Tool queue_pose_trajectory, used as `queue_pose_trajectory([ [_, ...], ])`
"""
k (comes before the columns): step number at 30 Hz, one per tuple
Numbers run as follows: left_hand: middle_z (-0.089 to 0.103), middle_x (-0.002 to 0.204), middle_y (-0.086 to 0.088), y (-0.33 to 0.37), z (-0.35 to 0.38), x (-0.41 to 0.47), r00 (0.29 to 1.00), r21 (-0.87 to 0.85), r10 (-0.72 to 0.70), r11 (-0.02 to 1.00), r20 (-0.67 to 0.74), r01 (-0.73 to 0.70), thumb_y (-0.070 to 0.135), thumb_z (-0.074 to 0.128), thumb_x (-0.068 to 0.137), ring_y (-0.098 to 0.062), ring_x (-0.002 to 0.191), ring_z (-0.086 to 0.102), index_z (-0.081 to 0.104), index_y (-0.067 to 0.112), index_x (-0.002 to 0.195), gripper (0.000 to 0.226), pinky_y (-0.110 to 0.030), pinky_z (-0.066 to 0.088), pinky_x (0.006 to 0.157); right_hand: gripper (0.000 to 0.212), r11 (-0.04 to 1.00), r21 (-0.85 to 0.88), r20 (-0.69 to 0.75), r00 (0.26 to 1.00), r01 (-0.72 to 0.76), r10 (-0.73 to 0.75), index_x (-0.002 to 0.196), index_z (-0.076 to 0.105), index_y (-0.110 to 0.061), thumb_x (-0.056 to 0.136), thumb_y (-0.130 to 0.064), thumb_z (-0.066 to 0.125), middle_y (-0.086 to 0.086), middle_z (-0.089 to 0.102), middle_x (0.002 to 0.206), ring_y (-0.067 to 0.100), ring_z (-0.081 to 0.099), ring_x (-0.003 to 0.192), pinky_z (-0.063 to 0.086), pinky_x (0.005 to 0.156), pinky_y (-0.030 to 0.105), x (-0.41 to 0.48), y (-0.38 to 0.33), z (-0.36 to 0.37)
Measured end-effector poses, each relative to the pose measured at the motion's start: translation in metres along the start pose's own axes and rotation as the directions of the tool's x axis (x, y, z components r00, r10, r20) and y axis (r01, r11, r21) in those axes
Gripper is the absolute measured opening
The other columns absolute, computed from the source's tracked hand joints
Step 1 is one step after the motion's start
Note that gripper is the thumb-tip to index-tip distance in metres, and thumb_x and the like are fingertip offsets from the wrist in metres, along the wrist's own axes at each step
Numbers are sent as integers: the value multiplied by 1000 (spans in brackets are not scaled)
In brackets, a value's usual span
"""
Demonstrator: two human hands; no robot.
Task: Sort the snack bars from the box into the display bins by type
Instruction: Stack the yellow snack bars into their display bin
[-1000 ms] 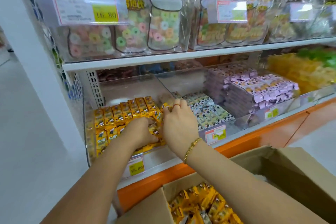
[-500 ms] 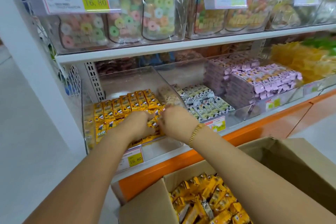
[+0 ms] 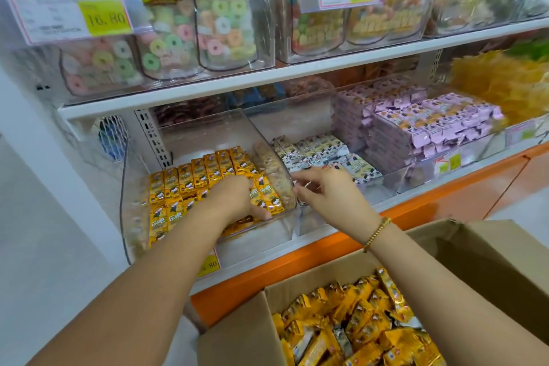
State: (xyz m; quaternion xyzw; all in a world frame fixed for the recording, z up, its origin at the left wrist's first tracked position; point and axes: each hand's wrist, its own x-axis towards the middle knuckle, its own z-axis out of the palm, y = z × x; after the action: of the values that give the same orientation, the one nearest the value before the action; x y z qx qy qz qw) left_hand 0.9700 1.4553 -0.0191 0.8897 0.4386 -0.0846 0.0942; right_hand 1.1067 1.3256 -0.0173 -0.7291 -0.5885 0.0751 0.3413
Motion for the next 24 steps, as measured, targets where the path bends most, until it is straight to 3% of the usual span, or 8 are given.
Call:
queue_pose_trajectory([
  [2,53,134,-10,3,1,3,998,-17,-54,998,-14,54,56,70,76,-26,119,51,49,11,134,77,-35,43,92,29,999,33,2,1000,9,-9,120,67,-17,93,-18,58,2,70,100,6,59,74,38,65,10,2,4,2],
  [5,64,107,-8,5,3,7,991,-82,-111,991,-71,105,47,69,81,-25,100,57,58,18,90,32,-30,42,78,28,997,63,3,999,37,-37,118,68,-18,92,-18,57,0,70,100,6,60,75,41,66,5,-1,7,0],
  [10,60,127,-12,14,2,-13,967,-347,-185,931,-178,114,39,65,87,-28,113,57,62,7,121,47,-31,44,87,10,971,224,-25,996,87,-83,91,73,-14,90,-19,64,-5,68,80,0,57,70,42,64,9,-26,17,-25],
  [13,67,83,-5,36,11,-54,760,-405,-139,897,-635,-175,31,54,93,-22,75,59,65,11,81,26,-31,36,63,22,961,270,69,994,65,-86,70,61,-5,84,-19,72,2,59,65,3,48,60,36,57,12,-51,43,-40],
  [15,51,61,2,59,23,-86,673,-392,-89,865,-735,-313,30,51,93,-15,59,46,52,12,65,34,-28,28,54,26,976,219,203,978,-6,-39,67,56,-10,81,-20,76,-3,56,63,1,48,59,38,57,12,-71,70,-43],
  [20,49,58,7,108,109,-125,861,-486,-20,832,-507,-267,33,53,92,-6,56,46,45,25,62,32,-23,33,53,20,963,-137,560,784,-231,268,72,57,-24,80,-15,73,-6,65,81,-1,59,74,47,69,20,-131,165,-7],
  [22,61,76,11,120,157,-136,938,-562,-34,808,-346,-178,29,56,92,-2,69,55,56,30,75,17,-22,39,61,14,906,-308,642,639,-291,423,92,64,-22,82,-16,71,3,68,104,17,63,97,52,85,33,-166,201,15],
  [24,64,100,9,126,199,-150,970,-591,-117,806,-213,-32,26,59,91,-6,86,57,63,27,99,9,-19,40,72,46,855,-471,697,502,-218,512,123,57,-18,81,-27,74,7,61,124,24,57,114,48,95,36,-201,227,31],
])
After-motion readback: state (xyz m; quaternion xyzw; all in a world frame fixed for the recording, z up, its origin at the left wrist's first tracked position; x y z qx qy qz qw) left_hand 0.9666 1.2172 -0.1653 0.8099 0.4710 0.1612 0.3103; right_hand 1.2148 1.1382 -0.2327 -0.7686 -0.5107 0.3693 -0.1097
